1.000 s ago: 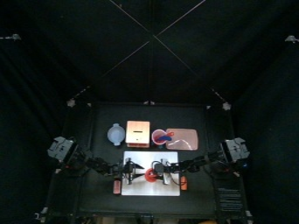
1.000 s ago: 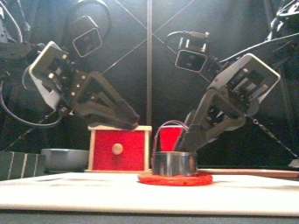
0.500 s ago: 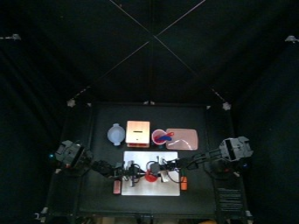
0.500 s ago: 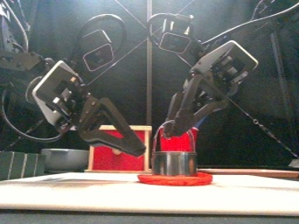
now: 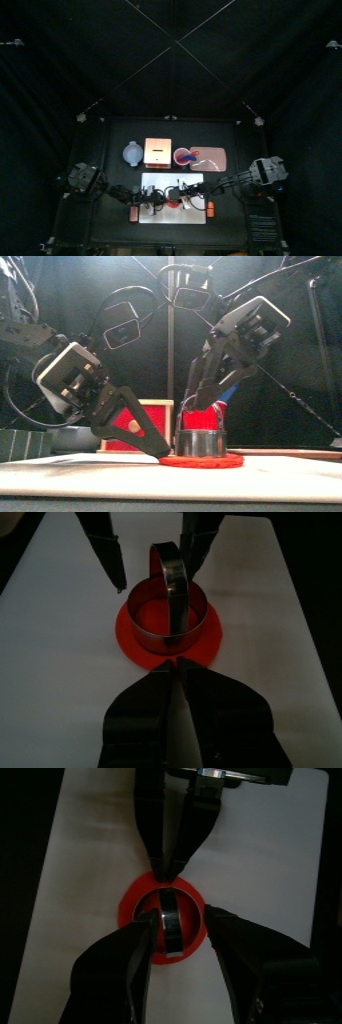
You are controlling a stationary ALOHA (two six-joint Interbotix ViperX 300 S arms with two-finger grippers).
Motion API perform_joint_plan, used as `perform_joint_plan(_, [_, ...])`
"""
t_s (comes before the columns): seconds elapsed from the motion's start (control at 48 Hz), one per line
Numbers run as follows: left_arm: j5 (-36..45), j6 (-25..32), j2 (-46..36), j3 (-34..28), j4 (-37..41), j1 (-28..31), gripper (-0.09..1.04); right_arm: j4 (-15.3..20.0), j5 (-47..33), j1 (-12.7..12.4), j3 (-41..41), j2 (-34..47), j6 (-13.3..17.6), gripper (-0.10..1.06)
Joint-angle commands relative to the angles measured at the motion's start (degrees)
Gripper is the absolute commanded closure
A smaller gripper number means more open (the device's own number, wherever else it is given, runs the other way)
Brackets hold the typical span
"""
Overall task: Get the cutter from the drawer then cut the dough then place the extra dough in the bowl
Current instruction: Cut the dough
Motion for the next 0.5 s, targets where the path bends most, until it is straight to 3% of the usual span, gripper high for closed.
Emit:
perform_joint_plan(0.021, [1.32,-0.09,-0.09,-1.14,-0.09,0.53,0.37,-0.18,1.41,0.0,-1.67,-1.14,0.0,0.18])
perform_joint_plan(0.375, [1.49,-0.09,-0.18,-0.88,-0.09,0.62,0.37,-1.58,2.29,0.09,-3.08,-0.53,-0.35,0.19])
perform_joint_plan(0.5, [1.49,-0.09,-0.09,-0.88,-0.09,0.62,0.37,-1.58,2.29,0.26,-3.16,-0.53,-0.88,0.28])
